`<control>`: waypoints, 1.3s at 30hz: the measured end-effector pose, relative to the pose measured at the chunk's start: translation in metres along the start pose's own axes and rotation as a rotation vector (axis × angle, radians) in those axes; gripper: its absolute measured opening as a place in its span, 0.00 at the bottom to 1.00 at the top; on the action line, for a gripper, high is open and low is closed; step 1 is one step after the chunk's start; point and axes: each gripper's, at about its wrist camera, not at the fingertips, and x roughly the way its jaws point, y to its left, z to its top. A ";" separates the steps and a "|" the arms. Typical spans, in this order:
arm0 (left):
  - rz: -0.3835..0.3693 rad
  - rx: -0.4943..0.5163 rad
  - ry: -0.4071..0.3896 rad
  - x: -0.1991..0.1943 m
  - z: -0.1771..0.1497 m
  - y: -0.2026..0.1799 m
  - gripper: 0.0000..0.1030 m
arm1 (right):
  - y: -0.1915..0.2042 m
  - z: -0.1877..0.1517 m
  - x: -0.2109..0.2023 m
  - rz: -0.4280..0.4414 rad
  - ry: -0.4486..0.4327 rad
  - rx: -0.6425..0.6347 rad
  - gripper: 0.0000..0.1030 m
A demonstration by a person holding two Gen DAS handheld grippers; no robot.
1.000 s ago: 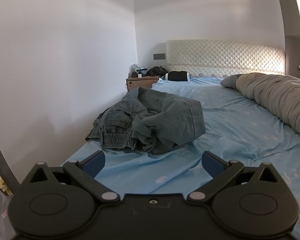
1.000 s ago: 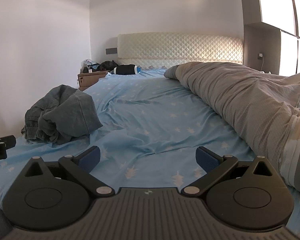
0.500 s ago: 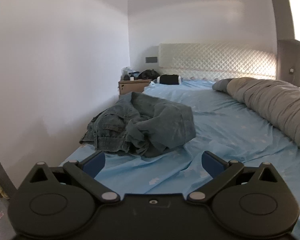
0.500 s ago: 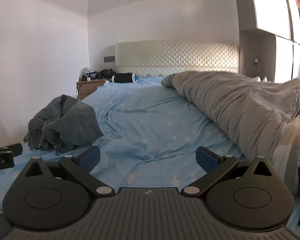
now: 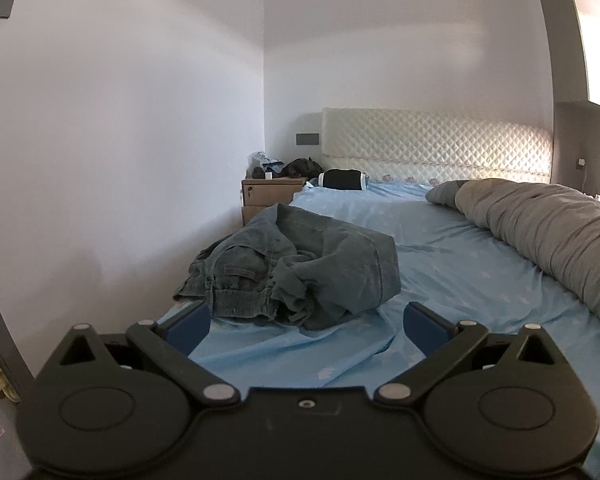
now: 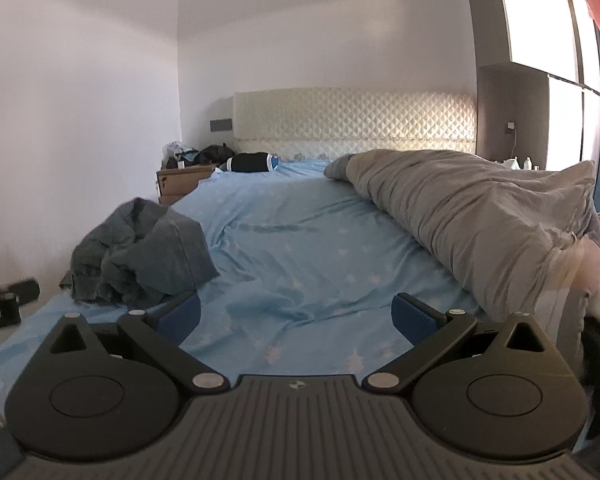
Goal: Fold clothes
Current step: 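Approach the crumpled blue jeans on the bed with both tools open, then grasp the jeans leg with the right gripper and lift it up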
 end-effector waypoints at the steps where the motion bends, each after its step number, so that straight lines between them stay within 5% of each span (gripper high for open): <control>1: 0.000 0.000 -0.001 -0.001 0.001 0.003 1.00 | 0.004 0.003 0.000 -0.001 -0.007 -0.004 1.00; 15: 0.064 -0.023 -0.022 0.005 0.031 0.047 1.00 | 0.059 0.052 0.006 0.139 -0.034 0.016 1.00; 21: 0.107 -0.041 -0.031 0.008 0.045 0.063 1.00 | 0.079 0.088 0.012 0.324 0.031 0.124 1.00; 26: 0.167 -0.042 -0.035 0.001 0.053 0.068 1.00 | 0.095 0.091 0.022 0.293 -0.062 0.028 1.00; 39: 0.296 -0.101 -0.013 -0.007 0.045 0.028 1.00 | 0.032 0.054 0.131 0.449 0.084 0.117 0.99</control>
